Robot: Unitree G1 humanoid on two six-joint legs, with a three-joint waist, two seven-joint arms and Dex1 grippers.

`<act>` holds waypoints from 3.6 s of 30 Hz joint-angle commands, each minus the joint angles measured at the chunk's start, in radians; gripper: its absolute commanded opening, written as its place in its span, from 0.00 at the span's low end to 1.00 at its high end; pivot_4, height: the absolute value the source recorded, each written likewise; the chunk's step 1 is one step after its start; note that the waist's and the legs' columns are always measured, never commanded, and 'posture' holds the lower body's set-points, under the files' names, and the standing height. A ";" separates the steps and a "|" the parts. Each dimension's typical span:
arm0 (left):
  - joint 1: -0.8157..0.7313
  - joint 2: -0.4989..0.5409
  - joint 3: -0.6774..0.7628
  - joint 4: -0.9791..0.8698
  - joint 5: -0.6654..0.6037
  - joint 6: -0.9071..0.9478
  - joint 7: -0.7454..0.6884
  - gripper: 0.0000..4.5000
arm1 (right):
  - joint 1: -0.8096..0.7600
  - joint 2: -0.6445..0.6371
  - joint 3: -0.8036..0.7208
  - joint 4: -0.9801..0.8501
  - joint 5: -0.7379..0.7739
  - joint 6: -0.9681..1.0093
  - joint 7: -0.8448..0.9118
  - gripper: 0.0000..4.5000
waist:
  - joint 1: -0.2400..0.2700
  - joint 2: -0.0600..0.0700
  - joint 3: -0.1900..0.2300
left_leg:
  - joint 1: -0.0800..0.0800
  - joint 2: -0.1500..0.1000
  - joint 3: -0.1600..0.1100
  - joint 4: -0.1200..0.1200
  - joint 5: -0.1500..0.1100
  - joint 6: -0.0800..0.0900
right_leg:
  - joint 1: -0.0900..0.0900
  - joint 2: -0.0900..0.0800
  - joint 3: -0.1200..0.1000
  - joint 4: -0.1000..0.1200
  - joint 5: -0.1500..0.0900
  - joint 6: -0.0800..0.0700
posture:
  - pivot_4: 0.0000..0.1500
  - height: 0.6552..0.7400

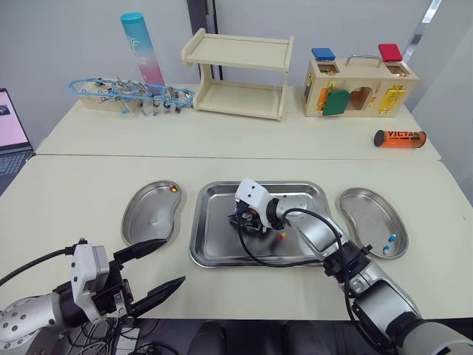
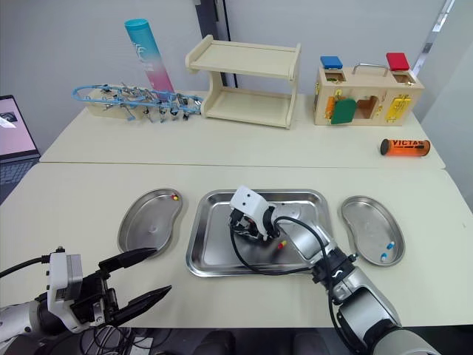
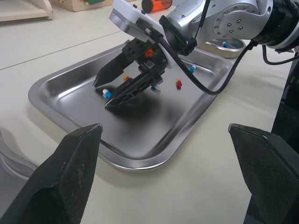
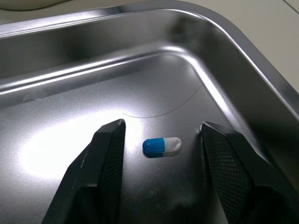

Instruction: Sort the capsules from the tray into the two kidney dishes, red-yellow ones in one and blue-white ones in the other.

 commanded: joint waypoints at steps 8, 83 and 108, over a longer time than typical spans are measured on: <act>-0.002 0.010 -0.006 -0.002 0.004 -0.032 -0.009 1.00 | 0.009 -0.014 -0.001 -0.016 -0.016 -0.050 0.037 0.13 | 0.000 0.000 0.000 | 0.000 0.000 0.000 0.000 0.000 0.000 | 0.000 0.000 0.000 0.000 0.000 0.000 | 1.00 1.00; -0.421 0.128 0.051 0.214 0.017 0.177 0.323 1.00 | 0.852 -0.923 -1.078 -0.296 0.356 -0.325 0.597 1.00 | 0.017 0.000 0.001 | 0.003 -0.001 0.001 0.000 0.000 0.000 | 0.007 -0.001 -0.001 -0.003 0.000 0.000 | 1.00 1.00; -0.140 0.282 0.253 0.813 0.264 -0.151 0.109 1.00 | 0.650 -1.115 -0.812 0.297 0.248 -0.609 0.806 1.00 | 0.000 0.001 0.002 | 0.003 0.000 0.005 -0.002 0.000 0.001 | 0.005 -0.002 0.001 -0.003 0.000 0.000 | 1.00 1.00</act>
